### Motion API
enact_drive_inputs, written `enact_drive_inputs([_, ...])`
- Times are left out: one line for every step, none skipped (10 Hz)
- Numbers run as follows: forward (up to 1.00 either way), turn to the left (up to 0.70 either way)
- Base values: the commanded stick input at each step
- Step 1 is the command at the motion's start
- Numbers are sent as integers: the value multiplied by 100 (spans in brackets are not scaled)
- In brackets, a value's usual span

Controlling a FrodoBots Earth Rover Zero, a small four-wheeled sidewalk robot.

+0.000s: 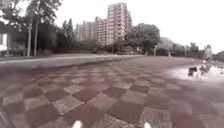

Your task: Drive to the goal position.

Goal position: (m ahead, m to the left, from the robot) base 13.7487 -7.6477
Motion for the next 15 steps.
enact_drive_inputs([50, 0])
enact_drive_inputs([50, 0])
enact_drive_inputs([50, -4])
enact_drive_inputs([50, -37])
enact_drive_inputs([50, -50])
enact_drive_inputs([50, -50])
enact_drive_inputs([50, -50])
enact_drive_inputs([50, -50])
enact_drive_inputs([50, -50])
enact_drive_inputs([50, -10])
enact_drive_inputs([50, 2])
enact_drive_inputs([50, 0])
enact_drive_inputs([50, 0])
enact_drive_inputs([50, 0])
enact_drive_inputs([50, 0])
